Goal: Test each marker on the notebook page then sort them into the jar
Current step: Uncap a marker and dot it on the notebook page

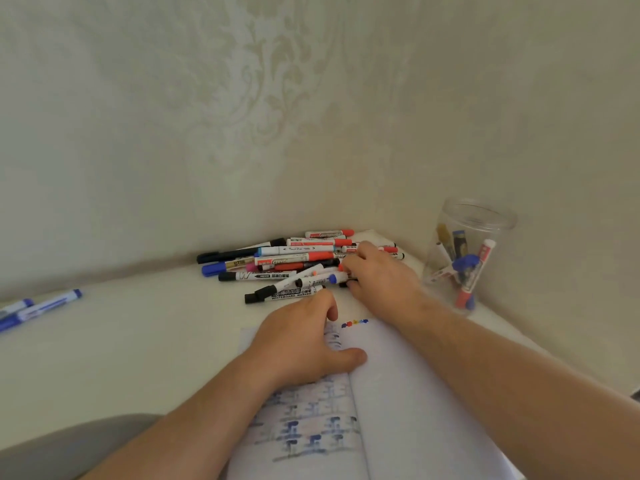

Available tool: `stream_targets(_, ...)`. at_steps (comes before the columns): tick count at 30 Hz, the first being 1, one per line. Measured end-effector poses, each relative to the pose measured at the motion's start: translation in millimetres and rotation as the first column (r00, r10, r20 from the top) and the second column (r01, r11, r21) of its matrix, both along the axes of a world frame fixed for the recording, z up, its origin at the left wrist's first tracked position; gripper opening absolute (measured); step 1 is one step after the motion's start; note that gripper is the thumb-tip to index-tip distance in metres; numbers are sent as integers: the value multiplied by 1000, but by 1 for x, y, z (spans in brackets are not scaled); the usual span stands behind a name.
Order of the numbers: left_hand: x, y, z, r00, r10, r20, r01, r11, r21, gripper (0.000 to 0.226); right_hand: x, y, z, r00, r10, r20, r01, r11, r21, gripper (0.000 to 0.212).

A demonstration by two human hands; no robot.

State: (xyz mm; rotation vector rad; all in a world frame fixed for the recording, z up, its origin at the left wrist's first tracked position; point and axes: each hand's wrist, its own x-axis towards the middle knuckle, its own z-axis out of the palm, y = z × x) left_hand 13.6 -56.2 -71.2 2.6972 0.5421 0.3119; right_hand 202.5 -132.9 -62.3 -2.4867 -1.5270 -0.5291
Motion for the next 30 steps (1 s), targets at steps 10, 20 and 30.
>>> stream_targets(10, 0, 0, 0, 1000, 2, -11, -2, 1000, -15, 63, 11, -26, 6, 992, 123, -19, -121, 990, 74, 31)
stream_targets(20, -1, 1, -1, 1000, 4, 4, -4, 1000, -4, 63, 7, 8, -8, 993, 91, -70, -87, 994, 64, 24)
stream_targets(30, -2, -1, -1, 998, -7, 65, 14, 995, -96, 93, -55, -66, 31, 732, 445, -516, 2, 756, 654, 10)
